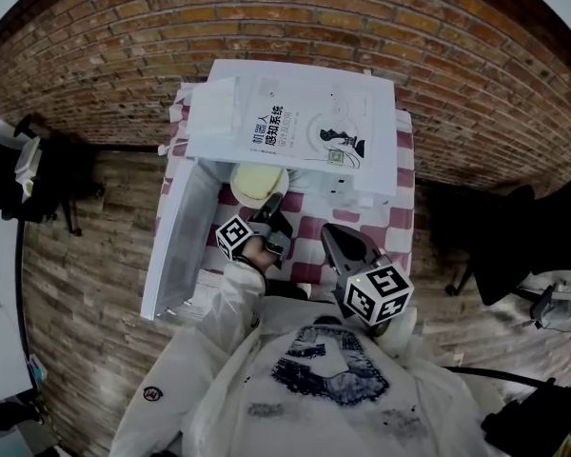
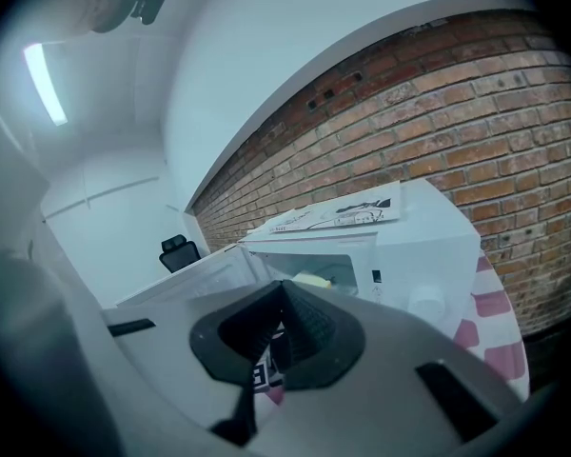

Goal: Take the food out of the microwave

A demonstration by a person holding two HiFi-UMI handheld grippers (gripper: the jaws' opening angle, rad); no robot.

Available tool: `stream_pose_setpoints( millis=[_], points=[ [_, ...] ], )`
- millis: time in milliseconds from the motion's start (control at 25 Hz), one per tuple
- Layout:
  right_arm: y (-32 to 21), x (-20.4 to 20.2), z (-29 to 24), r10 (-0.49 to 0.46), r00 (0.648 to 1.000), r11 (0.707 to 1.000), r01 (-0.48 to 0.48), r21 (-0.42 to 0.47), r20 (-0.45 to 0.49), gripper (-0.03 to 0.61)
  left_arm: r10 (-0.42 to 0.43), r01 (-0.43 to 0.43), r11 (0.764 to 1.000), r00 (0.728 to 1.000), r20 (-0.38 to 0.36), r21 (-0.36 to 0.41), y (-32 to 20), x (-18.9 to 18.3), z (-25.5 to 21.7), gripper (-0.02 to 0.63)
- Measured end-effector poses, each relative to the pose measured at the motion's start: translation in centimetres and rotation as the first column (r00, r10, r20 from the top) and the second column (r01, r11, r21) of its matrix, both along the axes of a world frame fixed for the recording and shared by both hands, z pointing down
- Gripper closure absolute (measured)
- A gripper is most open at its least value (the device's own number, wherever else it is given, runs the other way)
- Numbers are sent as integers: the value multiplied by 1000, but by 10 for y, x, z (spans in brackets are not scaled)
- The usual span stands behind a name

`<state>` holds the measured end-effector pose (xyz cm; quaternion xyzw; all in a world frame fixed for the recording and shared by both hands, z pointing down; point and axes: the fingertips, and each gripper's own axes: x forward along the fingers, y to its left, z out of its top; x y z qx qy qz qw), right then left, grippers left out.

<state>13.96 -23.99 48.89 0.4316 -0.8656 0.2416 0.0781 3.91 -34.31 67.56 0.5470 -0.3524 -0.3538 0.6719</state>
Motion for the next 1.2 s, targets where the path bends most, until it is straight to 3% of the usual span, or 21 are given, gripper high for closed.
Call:
stream_pose_setpoints(
  millis=[160,320,600,1200],
  points=[
    [7,-2,2,-7,1000,1000,7,4,14,565,-3,3,1000,1000,-30,18,10,2,-11,597],
    [11,-8,-3,-6,999,1000,6,15,34,565,8,-8,1000,1000,-15,6,28,-2,-18,597],
    [15,-17,-9,19,998,999,-21,32,58,565,58,-58,998,998,-9,8,54,-5,-30,597],
    [63,-61,-19,79,995,996,-80,33,54,565,169,-168,986,982,-79,17,124,-20,-57,597]
  ],
)
